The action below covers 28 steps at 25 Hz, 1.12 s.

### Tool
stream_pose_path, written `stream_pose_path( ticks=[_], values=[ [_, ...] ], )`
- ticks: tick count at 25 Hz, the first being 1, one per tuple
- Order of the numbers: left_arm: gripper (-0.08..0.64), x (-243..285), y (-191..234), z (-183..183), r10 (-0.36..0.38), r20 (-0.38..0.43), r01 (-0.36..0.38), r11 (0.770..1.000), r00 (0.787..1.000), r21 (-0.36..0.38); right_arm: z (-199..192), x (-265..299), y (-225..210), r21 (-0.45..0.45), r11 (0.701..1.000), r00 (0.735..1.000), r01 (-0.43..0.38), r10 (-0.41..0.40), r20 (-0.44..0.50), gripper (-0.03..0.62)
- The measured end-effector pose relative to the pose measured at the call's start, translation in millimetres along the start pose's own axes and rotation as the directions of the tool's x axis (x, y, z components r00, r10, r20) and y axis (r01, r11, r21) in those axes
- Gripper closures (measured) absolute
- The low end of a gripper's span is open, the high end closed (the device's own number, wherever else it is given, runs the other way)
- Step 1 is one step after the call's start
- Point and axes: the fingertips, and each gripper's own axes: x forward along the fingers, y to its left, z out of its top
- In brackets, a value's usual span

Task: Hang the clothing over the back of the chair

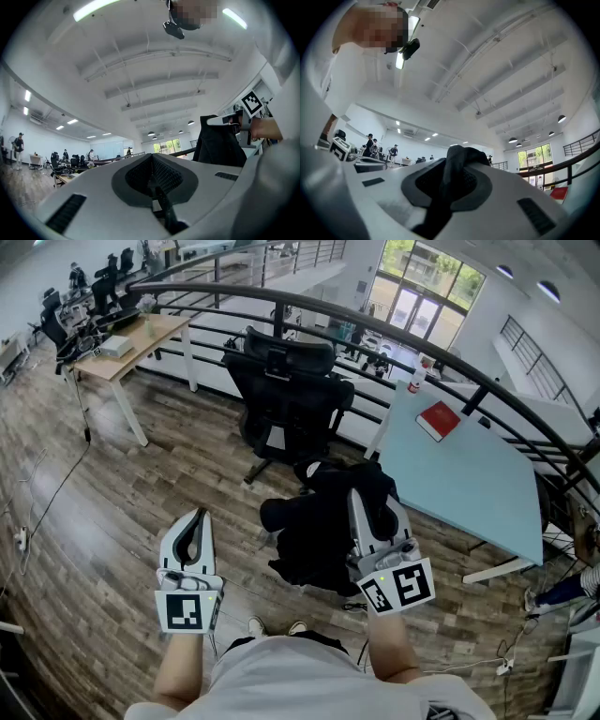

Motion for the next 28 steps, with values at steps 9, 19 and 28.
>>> stream_pose_path(
  ticks=[9,19,28],
  values=[
    [0.537,0.1,-9.3,-10.0,0.011,-0.049,-0.012,1.000,0.999,-0.014,-4.7,-8.7,-3.4,0.084,0.995,0.999,-0.046,0.046,0.009,0.549],
    [0.537,18.2,-53.7,-14.7,0.072,-0.032,-0.072,0.997,0.997,0.001,-14.3,-23.0,-15.6,0.060,0.976,0.978,-0.209,0.209,-0.005,0.549],
    [0.537,58.9,-55.3,-20.9,0.103,-0.045,-0.102,0.994,0.994,0.030,-32.7,-7.6,-44.5,0.063,0.966,0.968,-0.249,0.250,-0.006,0.549]
  ],
)
